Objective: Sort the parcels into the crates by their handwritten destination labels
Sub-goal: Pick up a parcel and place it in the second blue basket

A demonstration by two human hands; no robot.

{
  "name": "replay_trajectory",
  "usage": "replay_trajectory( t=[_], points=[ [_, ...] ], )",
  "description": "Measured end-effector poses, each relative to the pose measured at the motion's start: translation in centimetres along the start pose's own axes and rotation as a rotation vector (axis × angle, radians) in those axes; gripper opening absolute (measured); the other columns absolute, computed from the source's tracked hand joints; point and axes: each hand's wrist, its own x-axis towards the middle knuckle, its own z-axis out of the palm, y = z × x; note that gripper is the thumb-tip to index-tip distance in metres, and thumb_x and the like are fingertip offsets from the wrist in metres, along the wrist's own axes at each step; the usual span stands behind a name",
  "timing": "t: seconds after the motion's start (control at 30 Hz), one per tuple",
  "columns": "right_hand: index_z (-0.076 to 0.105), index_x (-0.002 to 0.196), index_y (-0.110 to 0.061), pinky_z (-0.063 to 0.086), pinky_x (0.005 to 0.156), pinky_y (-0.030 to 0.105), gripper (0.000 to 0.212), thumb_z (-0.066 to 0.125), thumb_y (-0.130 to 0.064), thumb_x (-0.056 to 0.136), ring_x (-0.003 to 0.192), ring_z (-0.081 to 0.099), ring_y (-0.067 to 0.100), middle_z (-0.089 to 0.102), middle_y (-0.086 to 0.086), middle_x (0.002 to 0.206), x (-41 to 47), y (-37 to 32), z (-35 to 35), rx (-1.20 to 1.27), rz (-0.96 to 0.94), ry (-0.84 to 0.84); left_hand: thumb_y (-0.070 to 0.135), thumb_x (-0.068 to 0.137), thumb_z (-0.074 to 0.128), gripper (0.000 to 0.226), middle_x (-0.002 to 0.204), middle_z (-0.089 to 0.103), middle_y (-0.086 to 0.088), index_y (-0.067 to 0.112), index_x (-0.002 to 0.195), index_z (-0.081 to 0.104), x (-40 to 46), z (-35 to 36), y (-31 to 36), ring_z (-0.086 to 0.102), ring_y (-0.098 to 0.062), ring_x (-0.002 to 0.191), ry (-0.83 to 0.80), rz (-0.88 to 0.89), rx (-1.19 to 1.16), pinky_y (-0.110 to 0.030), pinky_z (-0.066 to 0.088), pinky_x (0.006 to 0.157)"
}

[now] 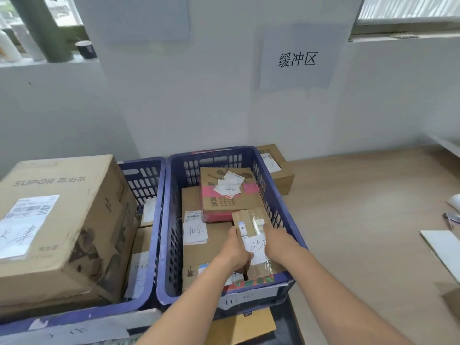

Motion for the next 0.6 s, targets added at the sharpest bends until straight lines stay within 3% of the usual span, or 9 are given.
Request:
replay_trajectory(
  t=[0.2, 0.3, 0.43, 0.53, 0.6],
  points=[
    [0.018, 0.157, -0.009, 0.048, 0.102, 0.042, 0.076, 0.051, 0.007, 0.090, 0.128, 0.051, 0.038, 0.037, 0.027, 0.147, 0.3, 0.0, -0.2, -0.065, 0.024, -0.056, 0.005, 0.083, 0.076, 0.070, 0.122, 0.064, -0.005, 0.016, 0.137, 0.033, 1.5, 1.2, 0.1, 0.063, -0.026, 0.111, 0.018, -0.013, 0.023, -0.044, 0.053, 0.097],
    [0.021, 0.155, -0.006, 0.046, 0.105, 0.044, 0.076, 0.057, 0.007, 0.089, 0.130, 0.049, 0.040, 0.026, 0.028, 0.152, 0.6, -0.4, 0.0, -0.142, 0.038, -0.077, 0.008, 0.081, 0.080, 0.070, 0.121, 0.063, -0.004, 0.015, 0.134, 0.035, 2.0, 1.5, 0.3, 0.062, -0.023, 0.107, 0.031, -0.001, 0.080, -0.035, 0.052, 0.091],
    [0.037, 0.148, -0.005, 0.048, 0.101, 0.040, 0.062, 0.059, 0.003, 0.090, 0.131, 0.047, 0.036, 0.011, 0.025, 0.157, 0.2, -0.8, -0.3, -0.259, 0.048, -0.062, 0.009, 0.076, 0.083, 0.070, 0.115, 0.065, -0.003, 0.018, 0.129, 0.038, 2.6, 1.4, 0.3, 0.064, -0.024, 0.102, 0.044, 0.014, 0.139, -0.037, 0.054, 0.084],
    [0.041, 0.146, -0.004, 0.048, 0.100, 0.040, 0.054, 0.056, 0.001, 0.094, 0.132, 0.048, 0.033, 0.028, 0.022, 0.153, 0.3, -0.8, -0.6, -0.294, 0.026, -0.083, 0.016, 0.076, 0.086, 0.063, 0.108, 0.066, -0.006, 0.017, 0.121, 0.042, 2.8, 1.4, 0.6, 0.066, -0.026, 0.093, 0.039, -0.042, 0.182, -0.039, 0.057, 0.074],
    [0.045, 0.143, -0.005, 0.049, 0.097, 0.040, 0.050, 0.054, 0.003, 0.094, 0.129, 0.052, 0.032, 0.045, 0.017, 0.145, 0.5, -0.7, -0.8, -0.298, 0.009, -0.099, 0.024, 0.078, 0.087, 0.052, 0.092, 0.063, -0.005, 0.011, 0.109, 0.047, 3.0, 1.4, 0.9, 0.061, -0.022, 0.074, 0.029, -0.109, 0.257, -0.032, 0.050, 0.060]
  ],
)
